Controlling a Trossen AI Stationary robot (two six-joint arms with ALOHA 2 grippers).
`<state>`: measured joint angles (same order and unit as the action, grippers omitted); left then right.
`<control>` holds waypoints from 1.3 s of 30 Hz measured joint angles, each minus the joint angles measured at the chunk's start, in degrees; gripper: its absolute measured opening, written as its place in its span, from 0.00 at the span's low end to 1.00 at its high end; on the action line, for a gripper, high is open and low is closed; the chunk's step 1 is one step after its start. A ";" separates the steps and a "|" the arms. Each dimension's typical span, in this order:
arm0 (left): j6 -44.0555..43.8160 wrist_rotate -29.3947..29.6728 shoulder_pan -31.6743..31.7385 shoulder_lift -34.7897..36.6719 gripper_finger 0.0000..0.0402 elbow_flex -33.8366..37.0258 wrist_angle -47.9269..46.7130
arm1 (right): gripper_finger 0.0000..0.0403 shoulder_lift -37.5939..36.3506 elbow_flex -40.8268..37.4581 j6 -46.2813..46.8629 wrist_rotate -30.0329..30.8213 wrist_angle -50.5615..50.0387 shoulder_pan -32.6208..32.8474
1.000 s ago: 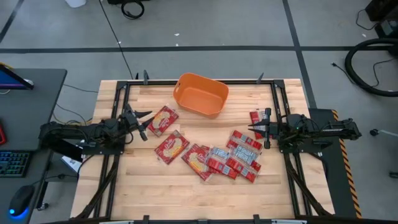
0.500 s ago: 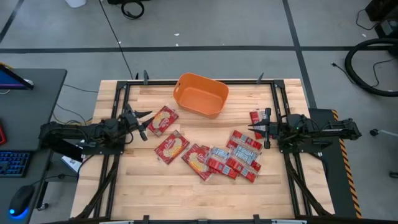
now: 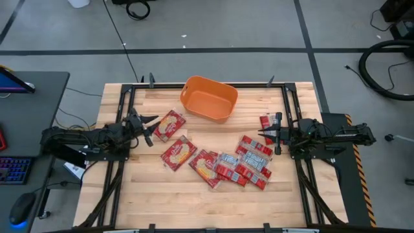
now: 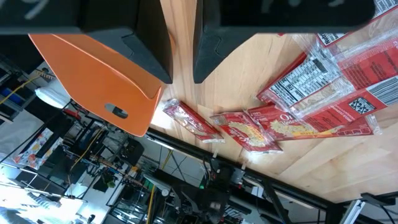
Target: Sort popcorn bags into baskets
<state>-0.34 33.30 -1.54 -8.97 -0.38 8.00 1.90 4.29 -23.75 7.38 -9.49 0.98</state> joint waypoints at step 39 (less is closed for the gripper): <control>-57.78 -1.84 -0.38 -3.09 0.35 -4.69 24.22 | 0.17 0.04 0.00 6.37 4.75 12.98 -0.01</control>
<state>-58.13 31.46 -1.92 -12.07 -5.07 32.22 1.93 4.29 -17.37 12.12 3.49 0.97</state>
